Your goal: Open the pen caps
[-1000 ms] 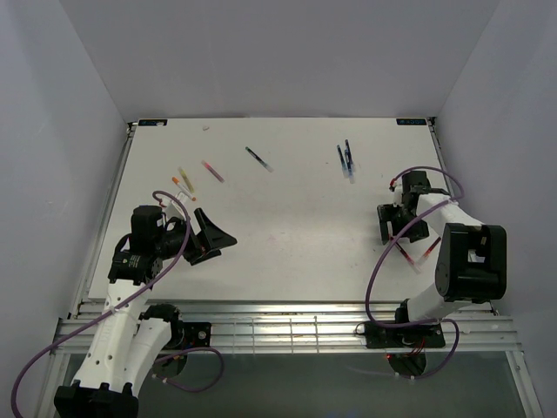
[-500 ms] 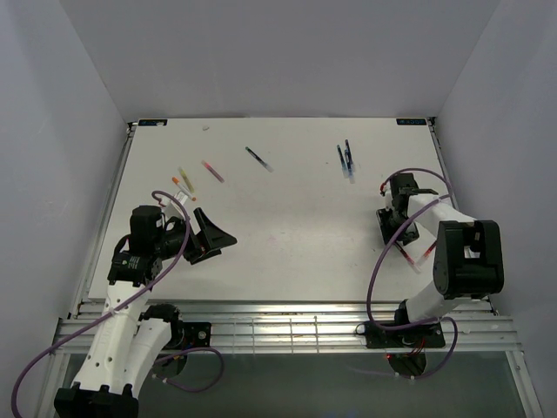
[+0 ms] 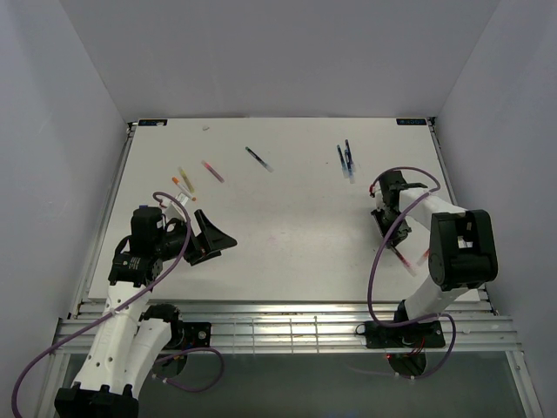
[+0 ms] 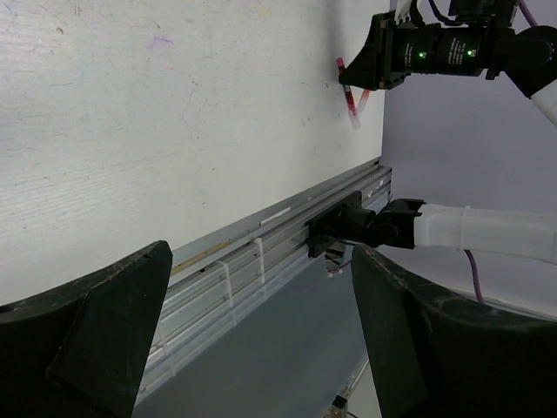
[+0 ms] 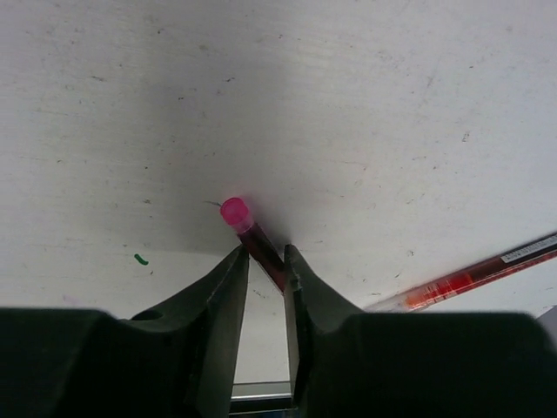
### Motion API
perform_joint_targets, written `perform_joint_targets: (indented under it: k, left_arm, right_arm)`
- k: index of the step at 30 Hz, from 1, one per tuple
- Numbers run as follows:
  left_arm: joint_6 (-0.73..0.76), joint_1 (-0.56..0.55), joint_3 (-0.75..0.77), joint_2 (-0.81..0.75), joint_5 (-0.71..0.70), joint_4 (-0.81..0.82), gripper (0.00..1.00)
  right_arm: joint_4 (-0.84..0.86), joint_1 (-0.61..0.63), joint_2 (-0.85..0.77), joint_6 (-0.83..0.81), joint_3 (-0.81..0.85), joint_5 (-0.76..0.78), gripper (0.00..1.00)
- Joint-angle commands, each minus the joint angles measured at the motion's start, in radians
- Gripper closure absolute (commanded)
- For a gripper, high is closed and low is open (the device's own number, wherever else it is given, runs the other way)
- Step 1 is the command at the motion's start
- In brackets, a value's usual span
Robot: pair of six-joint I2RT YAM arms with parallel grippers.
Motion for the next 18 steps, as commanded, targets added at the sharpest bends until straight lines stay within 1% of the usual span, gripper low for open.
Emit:
perform_joint_targets:
  k: [1, 3, 5, 6, 9, 11, 13, 17, 18]
  left_arm:
    - [0.022, -0.003, 0.012, -0.003, 0.015, 0.01, 0.06]
    - [0.026, -0.003, 0.014, -0.003, 0.012, 0.007, 0.06]
    - [0.027, -0.003, 0.014, -0.003, 0.007, 0.004, 0.07]
    - [0.028, -0.003, 0.014, -0.004, 0.003, 0.004, 0.07]
    - [0.037, -0.003, 0.017, -0.004, -0.004, 0.004, 0.13]
    - [0.048, -0.003, 0.023, -0.006, -0.022, 0.004, 0.15]
    - [0.056, -0.003, 0.032, -0.004, -0.043, 0.004, 0.15]
    - [0.042, -0.003, 0.026, -0.013, -0.048, 0.042, 0.19]
    - [0.037, -0.003, 0.017, -0.018, -0.033, 0.06, 0.2]
  right_arm:
    - [0.028, 0.004, 0.093, -0.002, -0.048, -0.111, 0.74]
    - [0.024, 0.004, 0.107, -0.006, -0.034, -0.14, 0.79]
    - [0.022, 0.004, 0.116, -0.006, -0.027, -0.152, 0.91]
    - [0.021, 0.004, 0.119, -0.006, -0.022, -0.169, 0.92]
    - [0.024, 0.012, 0.108, -0.003, 0.001, -0.233, 0.92]
    - [0.025, 0.03, 0.09, 0.029, 0.015, -0.235, 0.92]
    - [0.03, 0.053, 0.075, 0.061, 0.028, -0.224, 0.92]
    - [0.012, 0.148, 0.042, 0.177, 0.08, -0.224, 0.92]
    - [0.006, 0.168, 0.038, 0.255, 0.096, -0.22, 0.92]
